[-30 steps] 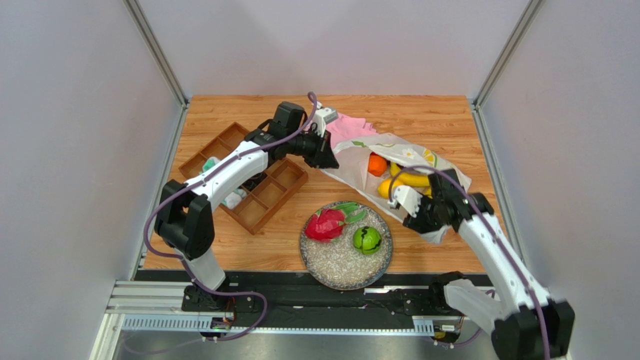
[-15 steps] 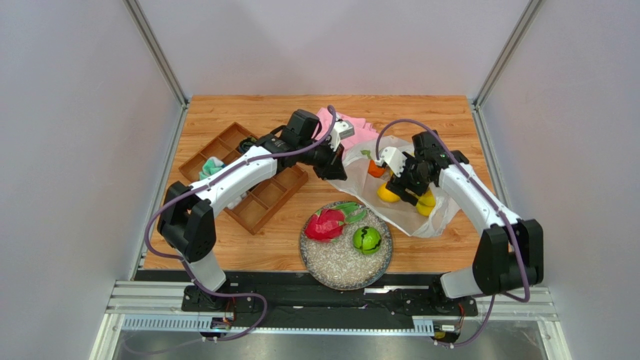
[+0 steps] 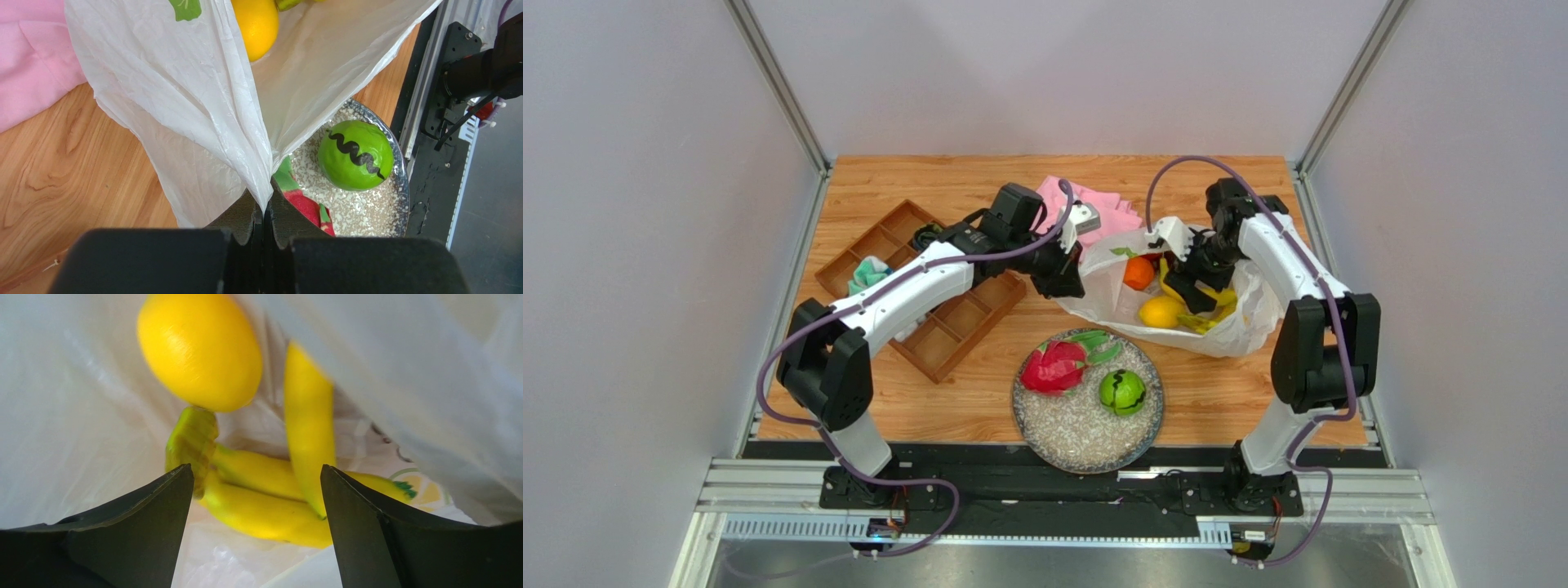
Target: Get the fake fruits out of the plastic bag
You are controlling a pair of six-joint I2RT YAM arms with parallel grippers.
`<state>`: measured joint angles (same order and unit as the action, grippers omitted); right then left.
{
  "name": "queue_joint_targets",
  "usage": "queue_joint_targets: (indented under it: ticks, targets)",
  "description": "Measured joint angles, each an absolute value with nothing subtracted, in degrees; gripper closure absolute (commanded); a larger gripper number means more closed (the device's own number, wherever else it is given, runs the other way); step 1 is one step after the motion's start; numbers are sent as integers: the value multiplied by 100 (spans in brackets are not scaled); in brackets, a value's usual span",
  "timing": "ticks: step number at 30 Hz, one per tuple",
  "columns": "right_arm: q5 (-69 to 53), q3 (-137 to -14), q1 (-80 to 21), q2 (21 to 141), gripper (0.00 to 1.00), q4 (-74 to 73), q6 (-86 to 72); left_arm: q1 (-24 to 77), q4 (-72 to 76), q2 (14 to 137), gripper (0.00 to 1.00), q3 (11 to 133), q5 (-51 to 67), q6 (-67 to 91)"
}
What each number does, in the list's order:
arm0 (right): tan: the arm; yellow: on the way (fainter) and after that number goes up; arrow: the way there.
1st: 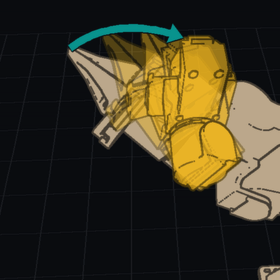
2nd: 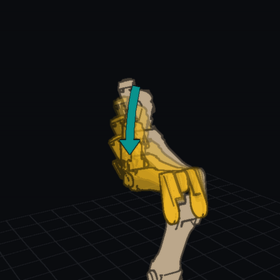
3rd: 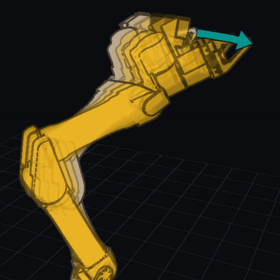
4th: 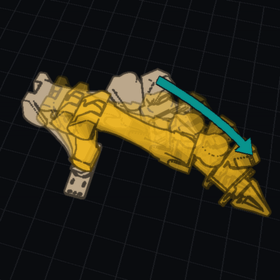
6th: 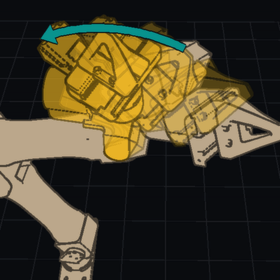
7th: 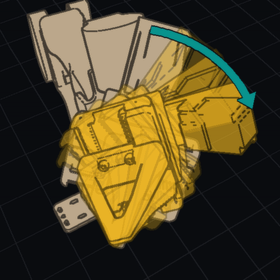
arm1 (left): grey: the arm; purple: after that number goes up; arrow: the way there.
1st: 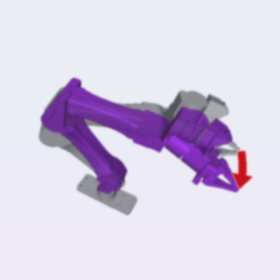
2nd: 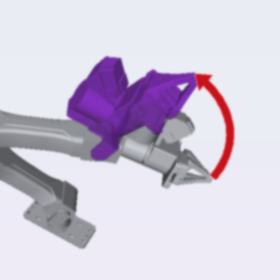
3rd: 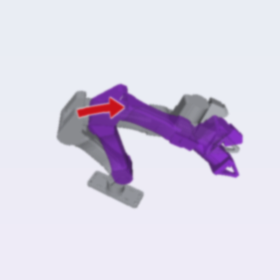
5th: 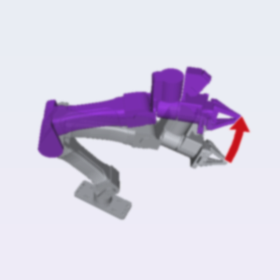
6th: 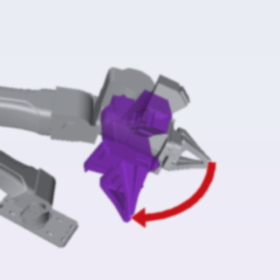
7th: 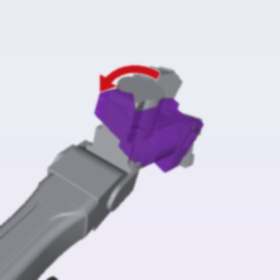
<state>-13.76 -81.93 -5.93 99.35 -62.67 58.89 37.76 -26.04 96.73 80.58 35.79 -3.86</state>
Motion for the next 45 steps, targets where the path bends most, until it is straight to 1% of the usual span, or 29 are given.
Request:
queue_joint_targets:
  ticks: [3,8,13,16,18,19,21,23,25,27,28,29,35,36,37,38,42,45]
  targets:
    - [-1634,-8193,-519,9771,17,-6604,5994,3776,-2633,9673,100,8058,3553,-425]
    - [-1992,-8099,-537,9161,17,-6969,6141,3776,-2663,9677,100,8075,3559,-419]
    - [-1992,-7363,-556,8803,17,-6886,6178,3780,-2683,9736,100,8215,3590,-388]
    - [-1859,-6928,-556,8851,19,-6692,6178,3795,-2685,9784,100,8315,3594,-379]
    - [-1717,-6785,-556,8945,30,-6508,6176,3809,-2700,9786,100,8344,3592,-379]
    - [-1638,-6764,-556,9017,42,-6394,6176,3817,-2705,9786,100,8353,3594,-381]
    - [-1511,-6753,-558,9164,55,-6139,6158,3826,-2716,9786,100,8359,3592,-386]
    - [-1490,-6772,-558,9223,67,-6012,6158,3830,-2735,9786,100,8359,3588,-397]
    - [-1562,-6888,-558,9227,77,-6075,6163,3830,-2755,9786,100,8359,3577,-403]
    - [-1774,-7266,-574,9225,80,-6276,6143,3828,-2766,9786,100,8359,3553,-412]
    - [-1900,-7498,-589,9198,87,-6381,6101,3828,-2766,9786,100,8359,3540,-423]
    - [-2043,-7725,-613,9148,90,-6493,6073,3830,-2766,9786,100,8359,3527,-429]
    - [-2923,-9113,-810,8637,92,-7022,5673,3830,-2792,9841,100,8403,3422,-480]
    - [-3028,-9262,-827,8571,93,-7072,5594,3830,-2805,9867,79,8436,3395,-495]
    - [-3166,-9439,-854,8486,93,-7116,5487,3830,-2847,9913,67,8495,3365,-530]
    - [-3295,-9594,-871,8409,94,-7155,5358,3830,-2888,9959,49,8580,3321,-587]
    - [-3730,-10090,-923,8263,95,-7334,4818,3828,-3030,10077,33,8945,3092,-744]
    - [-4023,-10381,-932,8263,95,-7406,4368,3822,-3151,10077,24,9301,2897,-829]
